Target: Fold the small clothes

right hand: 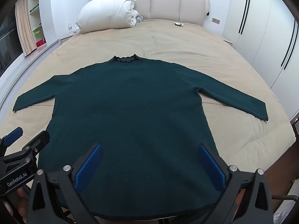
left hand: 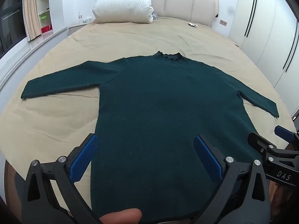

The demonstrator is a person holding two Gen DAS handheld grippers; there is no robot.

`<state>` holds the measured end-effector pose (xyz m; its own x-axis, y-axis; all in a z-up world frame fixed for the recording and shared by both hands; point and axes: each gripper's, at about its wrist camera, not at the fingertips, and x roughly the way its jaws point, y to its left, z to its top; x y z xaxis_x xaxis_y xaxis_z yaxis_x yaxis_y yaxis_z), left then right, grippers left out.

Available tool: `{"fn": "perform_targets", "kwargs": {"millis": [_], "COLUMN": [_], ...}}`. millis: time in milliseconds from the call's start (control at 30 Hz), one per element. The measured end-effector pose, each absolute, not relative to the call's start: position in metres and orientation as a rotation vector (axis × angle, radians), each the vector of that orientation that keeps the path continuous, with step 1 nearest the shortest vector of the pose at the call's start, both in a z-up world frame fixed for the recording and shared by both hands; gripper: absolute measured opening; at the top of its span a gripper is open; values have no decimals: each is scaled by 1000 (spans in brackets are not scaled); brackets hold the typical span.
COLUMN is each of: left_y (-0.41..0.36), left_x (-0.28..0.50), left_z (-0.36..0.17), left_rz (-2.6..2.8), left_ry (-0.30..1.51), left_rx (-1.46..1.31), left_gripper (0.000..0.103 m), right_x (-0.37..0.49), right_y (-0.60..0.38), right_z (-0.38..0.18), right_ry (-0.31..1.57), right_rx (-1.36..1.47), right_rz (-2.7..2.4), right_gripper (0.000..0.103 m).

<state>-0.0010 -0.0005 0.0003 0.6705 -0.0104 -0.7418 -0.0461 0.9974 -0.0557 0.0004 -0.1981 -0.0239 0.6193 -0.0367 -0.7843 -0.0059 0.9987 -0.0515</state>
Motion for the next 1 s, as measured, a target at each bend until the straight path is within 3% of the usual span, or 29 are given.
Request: {"fn": "perform_targets", "kwargs": {"millis": [1000], "left_y": [13], "left_x": [5], "left_z": [-7], "left_rz": [12], "left_ry": [878], "left_rx": [-125], "left_gripper": [103], "right_x": [0], "right_y": [-197], "right_z": [-28], "right_ry": [911], "right_rx": [-50], "right_rz": [-20], "right_gripper": [103]}}
